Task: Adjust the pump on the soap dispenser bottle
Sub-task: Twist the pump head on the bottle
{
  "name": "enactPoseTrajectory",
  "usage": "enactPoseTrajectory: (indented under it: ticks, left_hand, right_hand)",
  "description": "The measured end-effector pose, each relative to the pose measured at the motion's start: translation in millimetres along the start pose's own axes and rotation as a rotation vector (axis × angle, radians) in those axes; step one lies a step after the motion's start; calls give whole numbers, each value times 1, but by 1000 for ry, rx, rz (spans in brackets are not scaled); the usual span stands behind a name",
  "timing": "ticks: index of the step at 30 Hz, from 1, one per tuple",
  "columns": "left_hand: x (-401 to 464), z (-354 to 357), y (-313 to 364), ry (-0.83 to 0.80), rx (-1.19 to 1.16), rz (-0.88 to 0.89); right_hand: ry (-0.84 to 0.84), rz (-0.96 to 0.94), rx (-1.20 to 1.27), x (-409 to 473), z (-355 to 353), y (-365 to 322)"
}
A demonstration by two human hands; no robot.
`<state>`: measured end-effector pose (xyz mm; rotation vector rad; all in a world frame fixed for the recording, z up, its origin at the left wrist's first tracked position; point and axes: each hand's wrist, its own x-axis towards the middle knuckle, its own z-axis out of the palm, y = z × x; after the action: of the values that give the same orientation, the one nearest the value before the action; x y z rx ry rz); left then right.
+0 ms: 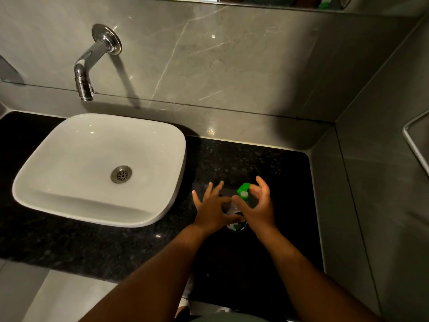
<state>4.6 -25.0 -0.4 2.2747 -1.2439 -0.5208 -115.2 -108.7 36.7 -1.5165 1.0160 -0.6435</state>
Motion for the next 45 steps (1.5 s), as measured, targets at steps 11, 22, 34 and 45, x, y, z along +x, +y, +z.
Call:
enactPoseTrajectory:
  ticks: [11, 22, 34, 45]
  left_hand:
    - [0, -3, -7, -12, 8, -20]
    - [13, -17, -8, -278, -93, -24]
    - [16, -22, -10, -346, -135, -91]
    - [0, -18, 20, -101, 101, -218]
  right_hand:
    - [-47, -14, -5, 10, -6, 2]
    - [-463, -20, -48, 38, -24, -9]
    - [-554, -18, -25, 45, -22, -11]
    - [-129, -59, -117, 22, 4, 2]
